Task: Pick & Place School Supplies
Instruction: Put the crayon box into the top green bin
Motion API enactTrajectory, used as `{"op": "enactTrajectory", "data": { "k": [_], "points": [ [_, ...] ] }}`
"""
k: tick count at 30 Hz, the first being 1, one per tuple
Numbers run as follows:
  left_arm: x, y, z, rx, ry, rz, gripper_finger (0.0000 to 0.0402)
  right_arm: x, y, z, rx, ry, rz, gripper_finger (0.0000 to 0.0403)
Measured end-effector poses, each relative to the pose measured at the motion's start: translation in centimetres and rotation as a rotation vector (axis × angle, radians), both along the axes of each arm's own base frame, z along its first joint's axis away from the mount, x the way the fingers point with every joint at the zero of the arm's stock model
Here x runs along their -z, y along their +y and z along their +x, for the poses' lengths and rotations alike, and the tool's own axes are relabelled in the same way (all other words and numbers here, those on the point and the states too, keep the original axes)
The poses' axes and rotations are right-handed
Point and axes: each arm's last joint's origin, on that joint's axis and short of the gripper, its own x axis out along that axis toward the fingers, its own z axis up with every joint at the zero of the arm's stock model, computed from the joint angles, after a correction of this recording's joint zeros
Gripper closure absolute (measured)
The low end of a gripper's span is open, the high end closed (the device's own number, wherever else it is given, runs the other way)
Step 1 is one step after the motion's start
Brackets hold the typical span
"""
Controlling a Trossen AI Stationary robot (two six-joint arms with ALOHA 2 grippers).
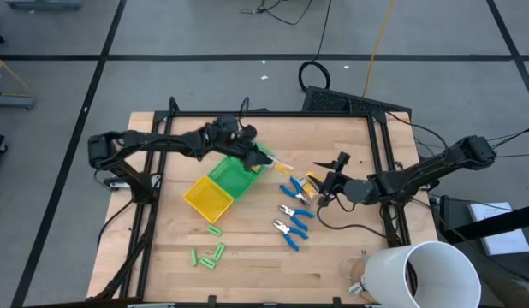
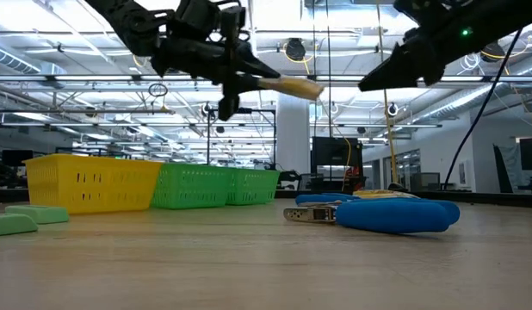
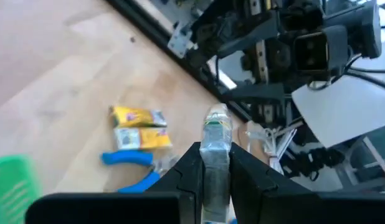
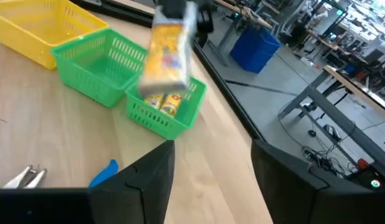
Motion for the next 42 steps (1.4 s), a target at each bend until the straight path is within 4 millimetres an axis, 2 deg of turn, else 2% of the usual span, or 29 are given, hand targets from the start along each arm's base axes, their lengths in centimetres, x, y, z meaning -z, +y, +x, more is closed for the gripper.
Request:
{"op": "enactTrajectory", "data": {
  "k": [8, 14, 19, 25, 31, 42],
  "points": [
    [-1.8, 2.4, -4.3, -0.09, 0.117, 0.066, 0.0348, -0.7, -0.5, -1.5, 0.02, -0.008, 0.045, 0.0203],
    [-1.1, 4.2, -6.0, -0.178, 0.226, 0.066, 0.0353, -0.7, -0.6, -2.0, 0.0, 0.057, -0.022, 0.0203],
    [0.3, 5.1, -6.4, -0.197, 0.317, 0.044, 0.0346, -0.8, -0.6, -2.0, 0.003, 0.045, -0.011, 0.0206],
    [1.5, 5.6, -5.8, -0.194, 0.344, 0.033, 0.0357, -0.8, -0.6, -1.9, 0.001, 0.042, -0.009, 0.0206],
    [3.0, 5.9, -5.2, -0.19, 0.382, 0.012, 0.0344, -0.8, -0.6, -1.9, 0.003, 0.039, -0.004, 0.021],
    [3.4, 6.1, -5.1, -0.233, 0.404, 0.013, 0.0353, -0.8, -0.6, -1.9, 0.007, 0.035, 0.004, 0.0211]
  ]
}}
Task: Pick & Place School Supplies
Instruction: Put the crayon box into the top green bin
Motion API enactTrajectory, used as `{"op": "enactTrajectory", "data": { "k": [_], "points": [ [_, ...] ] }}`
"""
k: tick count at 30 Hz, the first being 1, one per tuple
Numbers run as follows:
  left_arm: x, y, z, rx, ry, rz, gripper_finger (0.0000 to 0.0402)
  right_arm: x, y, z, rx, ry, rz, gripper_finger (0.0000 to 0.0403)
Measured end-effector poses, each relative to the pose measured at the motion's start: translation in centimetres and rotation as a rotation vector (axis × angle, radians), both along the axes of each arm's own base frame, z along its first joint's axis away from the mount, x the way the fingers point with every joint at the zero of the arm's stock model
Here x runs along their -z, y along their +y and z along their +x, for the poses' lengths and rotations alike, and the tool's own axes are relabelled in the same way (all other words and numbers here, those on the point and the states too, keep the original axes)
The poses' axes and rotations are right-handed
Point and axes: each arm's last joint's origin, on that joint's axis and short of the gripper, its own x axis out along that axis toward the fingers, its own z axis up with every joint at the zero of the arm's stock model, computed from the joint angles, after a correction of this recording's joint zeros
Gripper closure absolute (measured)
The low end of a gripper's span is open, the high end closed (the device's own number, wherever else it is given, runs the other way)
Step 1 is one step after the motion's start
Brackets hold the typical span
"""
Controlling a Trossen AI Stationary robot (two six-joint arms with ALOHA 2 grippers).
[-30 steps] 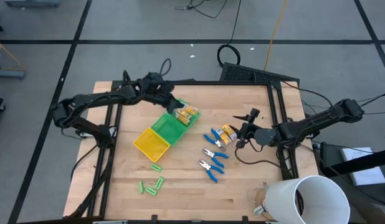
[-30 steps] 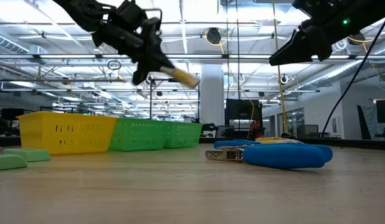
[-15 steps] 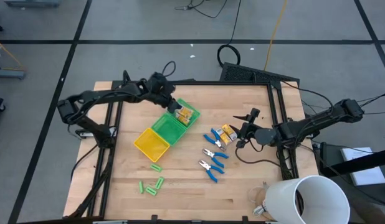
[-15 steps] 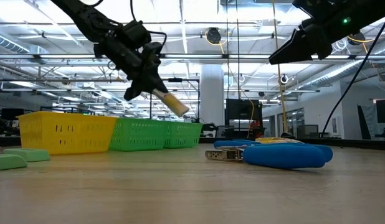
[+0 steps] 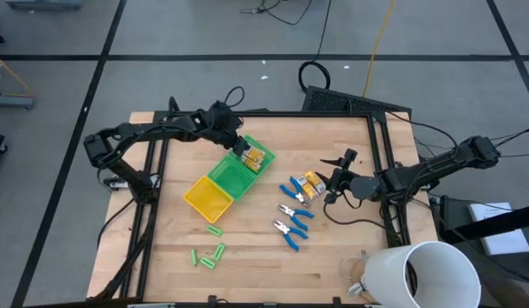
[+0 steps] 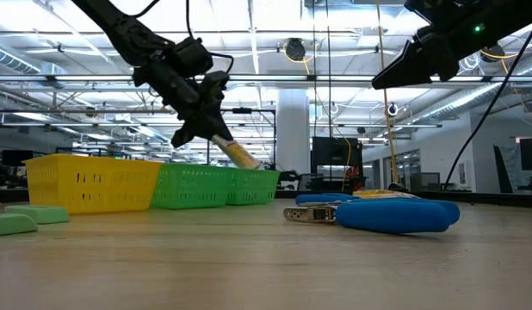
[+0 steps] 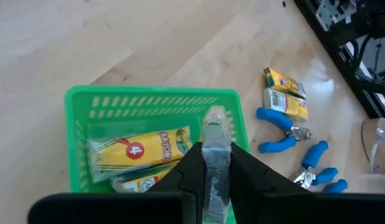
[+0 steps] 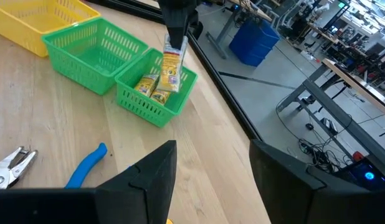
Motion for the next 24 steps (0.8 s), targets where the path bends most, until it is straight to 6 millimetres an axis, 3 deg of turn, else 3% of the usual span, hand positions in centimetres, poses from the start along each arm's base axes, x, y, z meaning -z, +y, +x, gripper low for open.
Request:
{"op": "enactTrajectory", "data": {
  "k": [10, 18, 24],
  "points": [
    [0.1, 0.0, 0.0, 0.001, 0.008, -0.004, 0.0354, 0.0, 0.0, 0.0, 0.0, 0.0, 0.0, 0.0211],
    [3.1, 0.4, 1.1, -0.008, 0.055, -0.082, 0.0345, -0.1, 0.0, 0.0, 0.0, -0.01, 0.005, 0.0213],
    [3.6, 0.5, 1.5, 0.003, 0.055, -0.069, 0.0343, -0.1, 0.0, 0.0, 0.005, -0.02, 0.018, 0.0211]
  ]
}}
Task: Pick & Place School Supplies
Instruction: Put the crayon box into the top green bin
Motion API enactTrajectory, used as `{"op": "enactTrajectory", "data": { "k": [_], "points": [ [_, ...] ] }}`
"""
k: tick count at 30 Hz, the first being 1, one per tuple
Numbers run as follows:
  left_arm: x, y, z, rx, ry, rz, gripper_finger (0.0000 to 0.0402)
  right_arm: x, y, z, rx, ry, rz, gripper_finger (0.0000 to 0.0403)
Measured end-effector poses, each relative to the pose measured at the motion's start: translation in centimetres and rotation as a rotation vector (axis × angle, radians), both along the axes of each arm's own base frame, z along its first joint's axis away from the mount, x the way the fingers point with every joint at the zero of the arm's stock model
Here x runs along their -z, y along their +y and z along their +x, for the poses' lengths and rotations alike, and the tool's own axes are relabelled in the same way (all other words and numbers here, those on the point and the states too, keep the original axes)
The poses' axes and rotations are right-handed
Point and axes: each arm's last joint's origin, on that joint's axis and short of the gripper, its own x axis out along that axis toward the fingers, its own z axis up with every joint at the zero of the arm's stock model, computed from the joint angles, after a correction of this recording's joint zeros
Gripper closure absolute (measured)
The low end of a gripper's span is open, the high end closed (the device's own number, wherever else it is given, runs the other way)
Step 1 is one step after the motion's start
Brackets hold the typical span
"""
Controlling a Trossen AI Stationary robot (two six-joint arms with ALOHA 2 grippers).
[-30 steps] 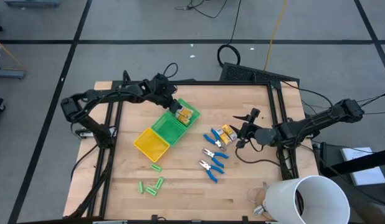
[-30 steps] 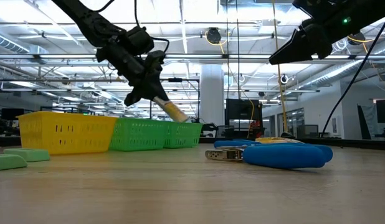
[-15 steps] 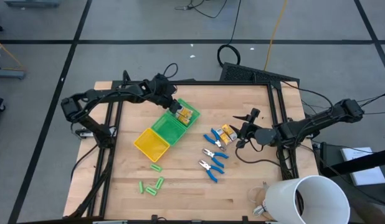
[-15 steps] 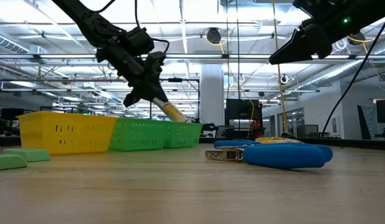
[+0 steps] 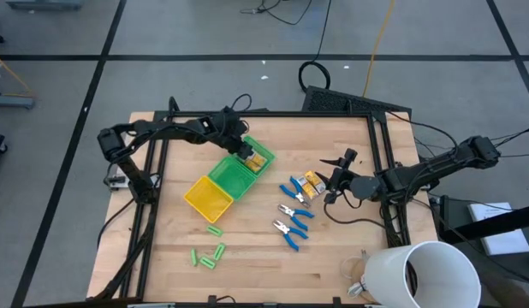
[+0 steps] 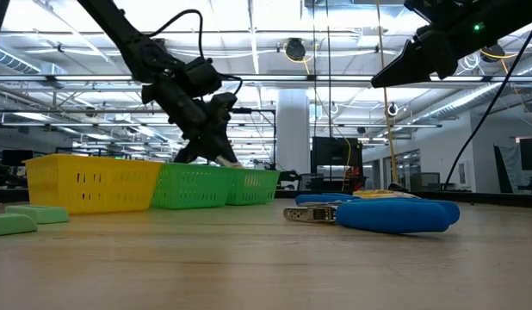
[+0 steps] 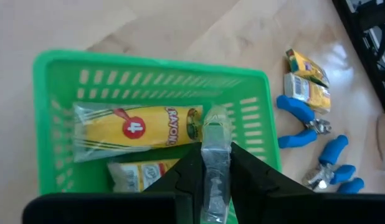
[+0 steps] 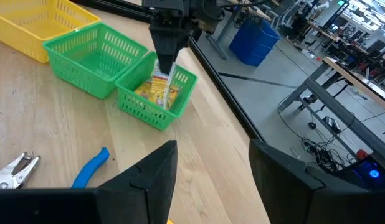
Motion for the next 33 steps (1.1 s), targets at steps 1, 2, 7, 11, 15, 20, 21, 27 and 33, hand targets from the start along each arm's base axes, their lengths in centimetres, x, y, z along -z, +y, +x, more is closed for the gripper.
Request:
{"op": "enactTrajectory", "data": {
  "k": [1, 2, 7, 11, 15, 20, 21, 27, 33],
  "points": [
    [0.01, 0.06, -0.03, -0.006, 0.004, 0.008, 0.0344, 0.0, 0.0, 0.0, 0.0, 0.0, 0.0, 0.0212],
    [0.01, 0.16, -0.08, -0.012, 0.006, 0.01, 0.0346, -0.01, 0.0, 0.0, 0.0, -0.001, 0.0, 0.0213],
    [0.05, 0.46, -0.23, -0.04, 0.022, 0.044, 0.0339, 0.0, 0.0, 0.0, 0.0, -0.001, 0.0, 0.0214],
    [0.06, 0.55, -0.25, -0.056, 0.036, 0.074, 0.0323, 0.0, 0.0, 0.0, 0.0, -0.001, 0.0, 0.0211],
    [0.07, 0.36, -0.16, -0.052, 0.039, 0.075, 0.0318, 0.0, 0.0, 0.0, 0.0, -0.001, 0.0, 0.0213],
    [0.15, 0.15, -0.15, -0.038, 0.046, 0.063, 0.0326, 0.0, 0.0, 0.0, 0.0, -0.001, 0.0, 0.0214],
    [0.16, 0.09, -0.14, -0.031, 0.047, 0.061, 0.0329, 0.0, 0.0, 0.0, 0.0, -0.001, 0.0, 0.0213],
    [0.15, -0.03, -0.14, -0.02, 0.047, 0.053, 0.0341, 0.0, -0.01, 0.0, 0.0, -0.001, 0.0, 0.0212],
    [0.22, -0.24, -0.17, -0.003, 0.047, 0.018, 0.0324, 0.0, -0.01, 0.0, 0.0, -0.001, 0.0, 0.0214]
  ]
}}
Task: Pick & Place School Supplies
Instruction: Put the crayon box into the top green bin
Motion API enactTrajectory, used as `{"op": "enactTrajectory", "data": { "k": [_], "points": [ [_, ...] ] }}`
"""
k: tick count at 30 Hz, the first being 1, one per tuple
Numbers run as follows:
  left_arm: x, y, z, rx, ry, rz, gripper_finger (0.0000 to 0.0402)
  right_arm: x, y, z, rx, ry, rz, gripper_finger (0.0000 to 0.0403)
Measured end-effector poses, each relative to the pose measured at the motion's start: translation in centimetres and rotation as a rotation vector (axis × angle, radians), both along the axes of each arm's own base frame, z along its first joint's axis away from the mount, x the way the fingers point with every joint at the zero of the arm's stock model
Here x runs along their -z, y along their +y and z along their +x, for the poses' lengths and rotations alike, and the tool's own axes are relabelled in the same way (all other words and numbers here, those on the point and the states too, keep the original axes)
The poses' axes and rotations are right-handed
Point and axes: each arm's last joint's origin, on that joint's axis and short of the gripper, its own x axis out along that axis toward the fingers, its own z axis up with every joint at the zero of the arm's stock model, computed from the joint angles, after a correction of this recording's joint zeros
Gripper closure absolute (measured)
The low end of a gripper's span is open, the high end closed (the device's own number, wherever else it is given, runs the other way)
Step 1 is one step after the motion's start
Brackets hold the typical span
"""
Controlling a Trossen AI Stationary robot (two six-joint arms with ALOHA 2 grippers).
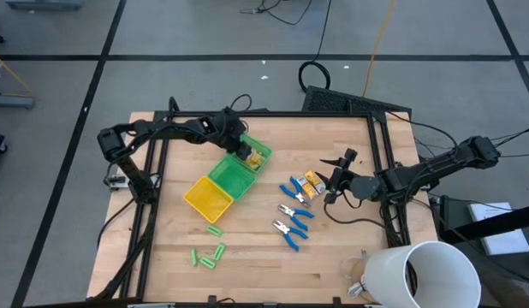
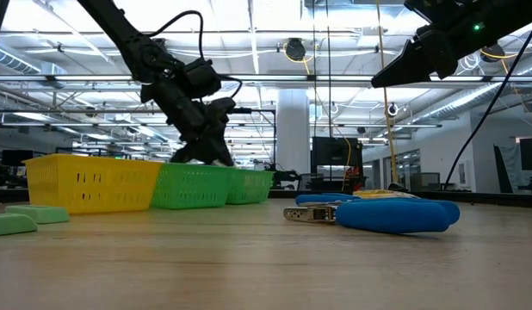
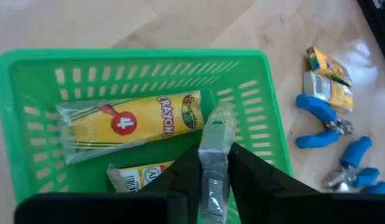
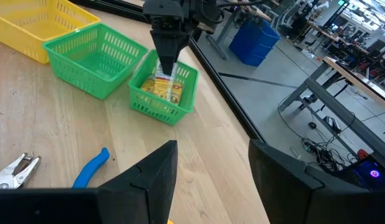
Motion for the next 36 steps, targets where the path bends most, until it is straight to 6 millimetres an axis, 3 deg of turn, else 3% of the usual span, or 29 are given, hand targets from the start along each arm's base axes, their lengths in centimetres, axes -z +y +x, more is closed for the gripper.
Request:
{"op": "enactTrajectory", "data": {
  "k": [9, 17, 36],
  "points": [
    [0.08, -0.93, 0.41, 0.029, 0.012, -0.003, 0.0335, 0.0, 0.01, 0.0, 0.0, 0.0, 0.0, 0.0215],
    [0.09, -1.03, 0.44, 0.046, 0.007, -0.012, 0.0316, 0.0, 0.0, 0.0, 0.0, 0.0, 0.0, 0.0211],
    [0.11, -1.09, 0.44, 0.052, 0.004, -0.03, 0.0313, 0.0, 0.0, 0.0, 0.0, 0.0, 0.0, 0.0215]
  ]
}}
